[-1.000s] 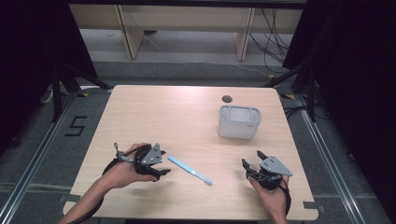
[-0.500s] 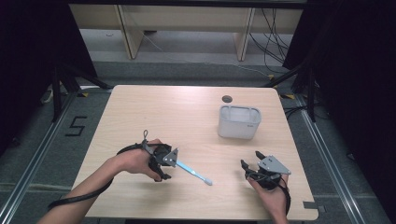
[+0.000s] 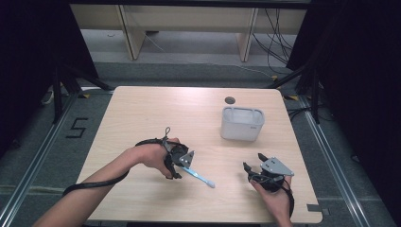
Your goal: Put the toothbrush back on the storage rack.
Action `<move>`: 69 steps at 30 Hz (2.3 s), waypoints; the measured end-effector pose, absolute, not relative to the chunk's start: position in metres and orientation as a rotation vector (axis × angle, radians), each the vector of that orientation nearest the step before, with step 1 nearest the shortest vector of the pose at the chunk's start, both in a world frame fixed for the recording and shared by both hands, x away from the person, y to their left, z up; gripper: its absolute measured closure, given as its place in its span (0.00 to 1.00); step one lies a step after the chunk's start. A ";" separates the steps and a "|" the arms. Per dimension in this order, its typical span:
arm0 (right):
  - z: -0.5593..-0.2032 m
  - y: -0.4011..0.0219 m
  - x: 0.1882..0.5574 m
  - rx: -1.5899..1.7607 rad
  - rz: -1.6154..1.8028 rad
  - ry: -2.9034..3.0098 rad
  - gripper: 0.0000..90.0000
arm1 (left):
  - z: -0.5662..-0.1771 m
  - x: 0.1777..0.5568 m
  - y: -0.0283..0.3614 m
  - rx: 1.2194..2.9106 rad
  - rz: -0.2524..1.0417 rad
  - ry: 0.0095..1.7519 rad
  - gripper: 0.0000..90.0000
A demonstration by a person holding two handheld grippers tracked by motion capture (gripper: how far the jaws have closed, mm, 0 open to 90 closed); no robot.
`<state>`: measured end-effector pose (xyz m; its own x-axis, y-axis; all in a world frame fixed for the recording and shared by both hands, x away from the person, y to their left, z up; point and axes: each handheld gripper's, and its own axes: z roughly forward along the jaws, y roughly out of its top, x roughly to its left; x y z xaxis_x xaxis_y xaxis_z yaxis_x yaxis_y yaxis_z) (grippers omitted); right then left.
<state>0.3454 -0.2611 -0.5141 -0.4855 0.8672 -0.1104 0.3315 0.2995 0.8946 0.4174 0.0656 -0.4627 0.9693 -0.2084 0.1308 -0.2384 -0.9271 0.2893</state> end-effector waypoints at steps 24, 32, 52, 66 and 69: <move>-0.515 -0.261 0.347 1.045 1.154 1.955 0.36 | -0.470 0.434 0.039 2.892 0.071 -0.511 0.60; -0.515 -0.262 0.348 1.041 1.157 1.954 0.36 | -0.473 0.437 0.034 2.950 0.036 -0.600 0.63; -0.515 -0.262 0.348 1.039 1.156 1.962 0.36 | -0.476 0.444 0.030 2.972 0.019 -0.633 0.70; -0.514 -0.263 0.348 1.036 1.139 1.969 0.35 | -0.477 0.436 0.027 2.993 -0.010 -0.660 0.86; -0.514 -0.263 0.348 1.036 1.138 1.969 0.35 | -0.477 0.434 0.027 3.006 -0.013 -0.637 0.87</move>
<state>0.3478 -0.2626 -0.5140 -0.4914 0.8608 -0.1325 0.3152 0.3176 0.8943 0.4342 0.0267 -0.4768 0.9140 -0.4056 0.0059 -0.4050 -0.9117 0.0689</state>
